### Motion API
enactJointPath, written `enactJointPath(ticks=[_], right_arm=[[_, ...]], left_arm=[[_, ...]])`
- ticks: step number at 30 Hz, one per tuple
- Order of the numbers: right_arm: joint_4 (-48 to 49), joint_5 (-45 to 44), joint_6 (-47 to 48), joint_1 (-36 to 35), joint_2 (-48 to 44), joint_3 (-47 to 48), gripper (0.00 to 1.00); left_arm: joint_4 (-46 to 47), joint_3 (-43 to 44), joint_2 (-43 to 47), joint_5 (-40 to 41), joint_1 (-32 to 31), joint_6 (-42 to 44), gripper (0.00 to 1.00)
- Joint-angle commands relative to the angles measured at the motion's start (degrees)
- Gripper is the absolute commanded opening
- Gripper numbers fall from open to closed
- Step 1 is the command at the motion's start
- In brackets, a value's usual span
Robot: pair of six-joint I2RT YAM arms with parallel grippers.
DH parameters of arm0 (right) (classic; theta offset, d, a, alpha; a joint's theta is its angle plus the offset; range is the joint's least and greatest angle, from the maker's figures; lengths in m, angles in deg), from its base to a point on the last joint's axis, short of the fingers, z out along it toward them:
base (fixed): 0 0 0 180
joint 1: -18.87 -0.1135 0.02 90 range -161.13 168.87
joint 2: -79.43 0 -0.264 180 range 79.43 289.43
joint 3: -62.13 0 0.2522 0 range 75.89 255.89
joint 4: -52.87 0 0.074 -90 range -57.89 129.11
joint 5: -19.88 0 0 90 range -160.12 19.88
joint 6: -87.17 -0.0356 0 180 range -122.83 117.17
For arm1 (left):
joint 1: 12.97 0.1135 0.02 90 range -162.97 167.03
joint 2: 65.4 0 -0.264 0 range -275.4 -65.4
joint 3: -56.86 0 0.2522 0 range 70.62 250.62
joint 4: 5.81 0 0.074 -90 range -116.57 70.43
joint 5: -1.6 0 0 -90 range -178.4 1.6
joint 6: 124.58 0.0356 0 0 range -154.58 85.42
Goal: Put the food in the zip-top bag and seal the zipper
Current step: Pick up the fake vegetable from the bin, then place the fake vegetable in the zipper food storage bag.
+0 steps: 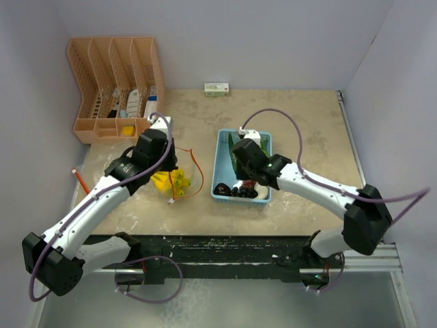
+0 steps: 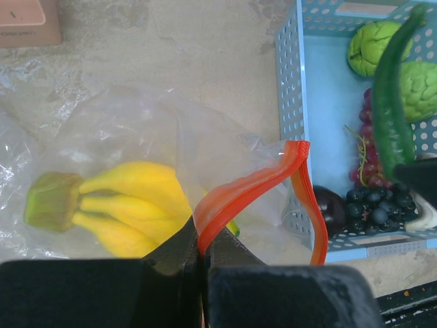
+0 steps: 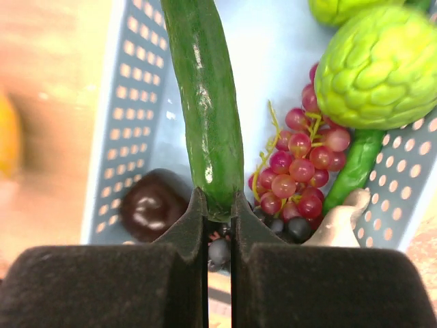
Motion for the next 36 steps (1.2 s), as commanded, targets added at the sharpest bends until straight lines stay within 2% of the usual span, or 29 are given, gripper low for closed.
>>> enactJointPath(ticks=[1, 12, 14, 25, 31, 36], right_arm=[[-2.2, 1.1, 3.5, 0.0, -6.3, 4.4, 0.00], [8.1, 29.3, 1.8, -0.3, -15.4, -0.6, 0.00], [9.6, 32.4, 1.2, -1.3, -16.4, -1.6, 0.00], [9.0, 37.3, 0.7, -7.2, -17.9, -4.0, 0.00], [8.1, 38.2, 0.3, -7.2, -13.5, -3.7, 0.00], [2.6, 36.8, 0.7, -7.2, -8.2, 2.1, 0.00]], left_arm=[[2.5, -0.4, 2.2, 0.2, 0.1, -1.0, 0.00], [6.3, -2.2, 6.9, 2.3, 0.1, -1.1, 0.00], [7.3, -2.5, 6.7, 2.3, 0.1, -1.3, 0.00], [11.8, -2.6, 2.5, 1.3, 0.1, -2.7, 0.00], [11.9, -1.7, 3.1, 0.8, 0.1, -2.5, 0.00], [11.4, -1.7, 4.7, -2.0, 0.1, -1.7, 0.00]])
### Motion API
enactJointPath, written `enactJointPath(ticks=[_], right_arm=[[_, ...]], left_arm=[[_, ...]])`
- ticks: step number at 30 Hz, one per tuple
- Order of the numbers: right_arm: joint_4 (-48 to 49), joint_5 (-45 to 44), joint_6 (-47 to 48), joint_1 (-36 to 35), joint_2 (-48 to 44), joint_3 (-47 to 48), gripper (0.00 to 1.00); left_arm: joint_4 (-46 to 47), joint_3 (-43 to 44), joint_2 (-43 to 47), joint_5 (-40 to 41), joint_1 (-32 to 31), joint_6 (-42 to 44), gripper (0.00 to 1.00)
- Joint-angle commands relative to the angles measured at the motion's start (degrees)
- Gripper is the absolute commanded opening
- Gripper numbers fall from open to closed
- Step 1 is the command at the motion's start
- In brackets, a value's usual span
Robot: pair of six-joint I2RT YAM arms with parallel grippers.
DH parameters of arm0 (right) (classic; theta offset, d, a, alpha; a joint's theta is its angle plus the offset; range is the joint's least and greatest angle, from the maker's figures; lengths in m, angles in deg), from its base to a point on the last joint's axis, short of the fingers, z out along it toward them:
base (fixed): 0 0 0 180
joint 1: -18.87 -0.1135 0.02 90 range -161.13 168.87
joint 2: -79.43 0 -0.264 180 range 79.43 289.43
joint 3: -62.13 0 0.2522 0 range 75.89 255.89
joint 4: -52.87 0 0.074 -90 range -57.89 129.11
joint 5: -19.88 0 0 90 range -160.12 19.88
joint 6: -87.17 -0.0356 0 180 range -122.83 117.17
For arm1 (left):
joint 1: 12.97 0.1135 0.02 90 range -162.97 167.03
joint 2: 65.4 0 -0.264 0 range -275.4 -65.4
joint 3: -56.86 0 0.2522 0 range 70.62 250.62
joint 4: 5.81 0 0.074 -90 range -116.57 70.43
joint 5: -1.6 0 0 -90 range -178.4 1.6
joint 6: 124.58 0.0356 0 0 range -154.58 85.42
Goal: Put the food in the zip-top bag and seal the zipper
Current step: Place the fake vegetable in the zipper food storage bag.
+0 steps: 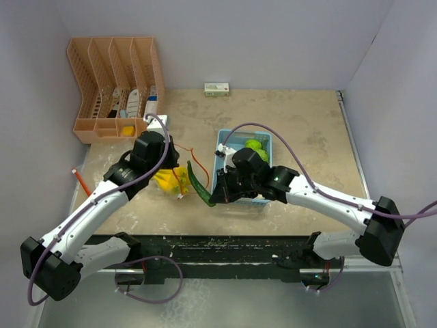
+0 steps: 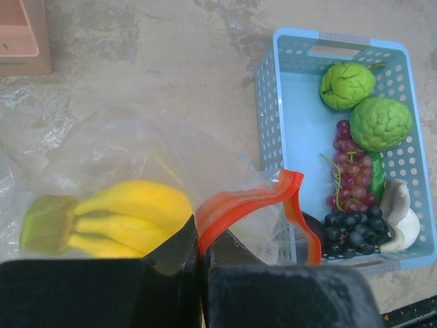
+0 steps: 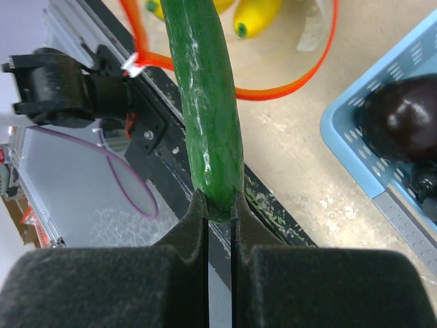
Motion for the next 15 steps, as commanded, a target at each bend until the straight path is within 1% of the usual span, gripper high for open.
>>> enactJointPath(ticks=[1, 3, 8, 11, 15], right_arm=[[-6.3, 0.7, 0.6, -0.1, 4.0, 7.0, 0.00], [-10.1, 1.1, 0.0, -0.1, 5.8, 9.2, 0.00], [-13.9, -1.5, -1.3, -0.1, 9.0, 15.3, 0.00], [-17.8, -3.2, -1.3, 0.1, 11.7, 20.1, 0.00], [-20.6, -3.0, -2.2, 0.7, 14.6, 24.3, 0.00]], left_arm=[[3.0, 1.7, 2.8, -3.5, 0.1, 0.0, 0.00], [3.1, 1.2, 3.4, -5.3, 0.1, 0.6, 0.00], [3.4, -2.0, 5.8, -8.0, 0.1, -0.1, 0.00], [4.0, -3.7, 7.1, -9.9, 0.1, -0.4, 0.00], [4.9, -6.0, 8.3, -12.4, 0.1, -1.1, 0.00]])
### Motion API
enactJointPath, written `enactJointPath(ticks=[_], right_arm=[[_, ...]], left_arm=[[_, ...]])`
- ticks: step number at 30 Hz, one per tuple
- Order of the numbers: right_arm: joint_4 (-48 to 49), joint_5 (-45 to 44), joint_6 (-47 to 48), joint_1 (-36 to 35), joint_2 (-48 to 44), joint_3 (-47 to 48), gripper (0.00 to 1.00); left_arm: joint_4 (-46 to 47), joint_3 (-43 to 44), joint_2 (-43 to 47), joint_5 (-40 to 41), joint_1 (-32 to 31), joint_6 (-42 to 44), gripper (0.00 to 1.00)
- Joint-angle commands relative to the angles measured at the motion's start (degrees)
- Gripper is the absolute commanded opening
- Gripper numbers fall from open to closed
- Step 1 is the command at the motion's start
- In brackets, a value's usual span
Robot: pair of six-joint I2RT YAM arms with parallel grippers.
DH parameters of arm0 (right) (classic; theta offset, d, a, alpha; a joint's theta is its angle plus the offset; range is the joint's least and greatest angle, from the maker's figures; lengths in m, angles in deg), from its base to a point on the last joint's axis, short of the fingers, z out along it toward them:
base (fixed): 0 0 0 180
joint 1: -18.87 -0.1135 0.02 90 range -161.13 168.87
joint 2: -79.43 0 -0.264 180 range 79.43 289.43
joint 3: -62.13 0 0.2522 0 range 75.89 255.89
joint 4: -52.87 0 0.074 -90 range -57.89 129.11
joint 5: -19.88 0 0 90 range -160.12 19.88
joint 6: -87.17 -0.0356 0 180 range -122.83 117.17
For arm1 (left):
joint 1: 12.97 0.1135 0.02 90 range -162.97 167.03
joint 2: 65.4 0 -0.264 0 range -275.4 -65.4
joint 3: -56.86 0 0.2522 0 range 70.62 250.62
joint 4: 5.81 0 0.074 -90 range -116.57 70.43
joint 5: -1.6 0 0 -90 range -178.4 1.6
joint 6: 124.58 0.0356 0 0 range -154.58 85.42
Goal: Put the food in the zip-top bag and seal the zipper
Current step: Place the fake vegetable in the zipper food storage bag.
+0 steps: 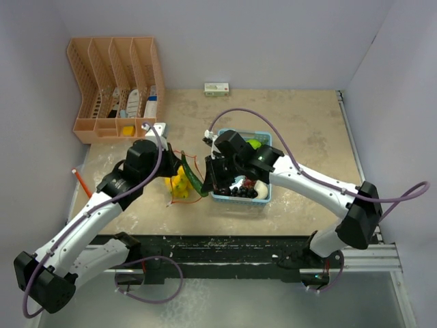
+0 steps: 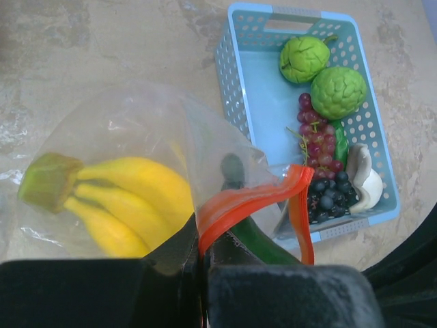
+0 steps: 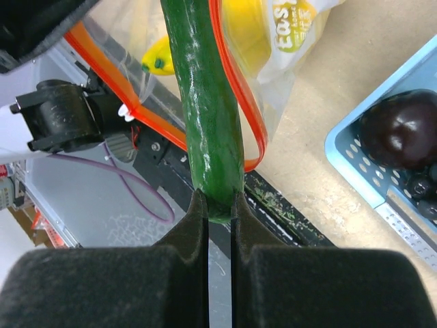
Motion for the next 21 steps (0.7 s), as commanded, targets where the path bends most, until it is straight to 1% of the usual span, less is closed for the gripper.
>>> enactJointPath(ticks=[1, 7, 11, 15, 20, 21], right_arm=[[-6.2, -1.2, -1.4, 0.7, 2.4, 5.7, 0.00], [-13.9, -3.6, -2.5, 0.9, 6.6, 11.0, 0.00], [-16.2, -3.8, -4.7, 1.4, 7.6, 13.5, 0.00], [-20.1, -7.4, -6.7, 2.5, 9.6, 19.2, 0.00], [-17.3, -10.2, -9.1, 2.8, 11.3, 22.7, 0.00], [-16.5, -10.8, -9.5, 2.8, 11.6, 22.7, 0.05]], left_arm=[[4.6, -2.3, 2.0, -4.7, 0.1, -1.4, 0.00], [6.7, -3.6, 2.7, -7.0, 0.1, -1.8, 0.00], [8.4, -3.4, 2.8, -8.7, 0.1, -2.1, 0.00], [9.0, -3.6, 2.6, -10.3, 0.1, -1.9, 0.00], [9.7, -5.3, 3.0, -10.9, 0.1, -2.1, 0.00], [9.8, -5.5, 3.0, -11.0, 0.0, -2.2, 0.00]])
